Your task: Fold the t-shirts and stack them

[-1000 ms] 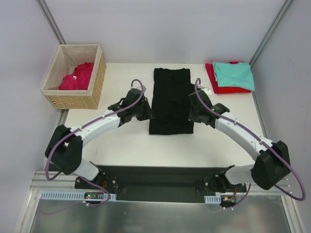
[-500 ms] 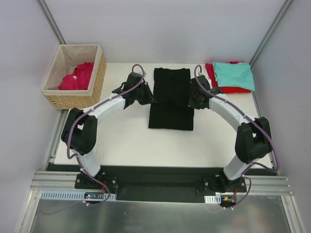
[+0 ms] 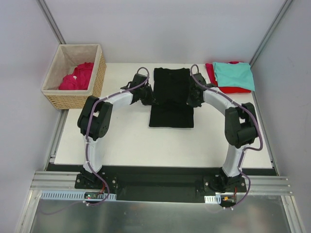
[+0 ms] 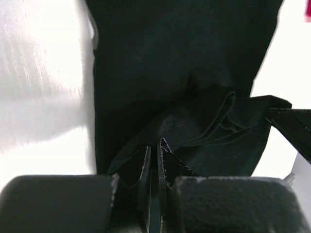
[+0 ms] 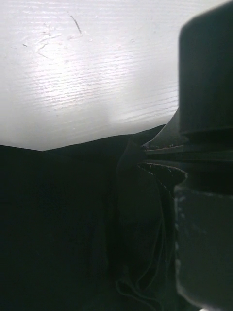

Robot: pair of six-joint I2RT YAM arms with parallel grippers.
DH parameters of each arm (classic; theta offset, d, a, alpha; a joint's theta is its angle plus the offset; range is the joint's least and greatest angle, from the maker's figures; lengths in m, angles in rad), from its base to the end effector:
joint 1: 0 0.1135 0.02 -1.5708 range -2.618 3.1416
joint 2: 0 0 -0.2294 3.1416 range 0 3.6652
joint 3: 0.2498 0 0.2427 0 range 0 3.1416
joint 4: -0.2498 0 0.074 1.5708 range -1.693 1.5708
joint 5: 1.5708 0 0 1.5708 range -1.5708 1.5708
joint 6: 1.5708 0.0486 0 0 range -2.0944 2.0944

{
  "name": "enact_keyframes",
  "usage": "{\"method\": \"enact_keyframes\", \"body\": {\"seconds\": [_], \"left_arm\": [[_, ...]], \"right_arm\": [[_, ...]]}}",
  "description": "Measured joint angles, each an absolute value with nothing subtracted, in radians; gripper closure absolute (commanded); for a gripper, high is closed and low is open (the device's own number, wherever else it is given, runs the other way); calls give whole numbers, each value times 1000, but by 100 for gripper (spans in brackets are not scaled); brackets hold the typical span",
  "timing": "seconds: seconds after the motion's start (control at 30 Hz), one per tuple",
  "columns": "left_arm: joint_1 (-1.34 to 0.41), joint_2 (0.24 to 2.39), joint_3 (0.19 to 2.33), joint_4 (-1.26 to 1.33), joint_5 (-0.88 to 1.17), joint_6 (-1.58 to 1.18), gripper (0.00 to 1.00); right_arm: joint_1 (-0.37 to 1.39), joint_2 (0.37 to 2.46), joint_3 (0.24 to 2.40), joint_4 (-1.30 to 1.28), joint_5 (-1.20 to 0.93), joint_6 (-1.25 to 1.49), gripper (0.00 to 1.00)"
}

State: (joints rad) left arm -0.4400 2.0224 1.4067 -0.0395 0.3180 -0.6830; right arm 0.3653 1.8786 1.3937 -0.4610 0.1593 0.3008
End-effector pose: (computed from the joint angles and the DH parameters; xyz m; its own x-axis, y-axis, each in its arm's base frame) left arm 0.3935 -0.2020 0.1598 -0.8245 -0.2744 -0.4948 0.1399 0.7485 -0.6482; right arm 0.3735 0.1346 0.1767 -0.8023 0.0063 -0.5969 -0.0296 0.9983 0.0505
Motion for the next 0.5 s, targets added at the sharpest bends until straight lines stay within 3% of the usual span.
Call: {"method": "enact_keyframes", "body": {"seconds": [0.1, 0.13, 0.17, 0.2, 0.3, 0.4, 0.5], "left_arm": [[-429, 2068, 1435, -38, 337, -683, 100], [-423, 2082, 1447, -37, 340, -683, 100], [-417, 2094, 1459, -37, 343, -684, 95], [-414, 2104, 1470, -38, 345, -684, 74], [-404, 2120, 1500, -33, 351, -677, 1], [-403, 2122, 1530, -35, 345, -677, 1], [-398, 2114, 1567, -36, 327, -658, 1]], "right_arm": [[353, 1926, 1419, -459, 154, 301, 99], [350, 1939, 1427, -459, 151, 300, 97], [348, 1953, 1439, -458, 150, 299, 86], [345, 1966, 1449, -456, 149, 298, 59], [343, 1994, 1480, -453, 157, 294, 17], [340, 2004, 1516, -458, 178, 281, 4], [335, 1994, 1559, -459, 202, 264, 2]]}}
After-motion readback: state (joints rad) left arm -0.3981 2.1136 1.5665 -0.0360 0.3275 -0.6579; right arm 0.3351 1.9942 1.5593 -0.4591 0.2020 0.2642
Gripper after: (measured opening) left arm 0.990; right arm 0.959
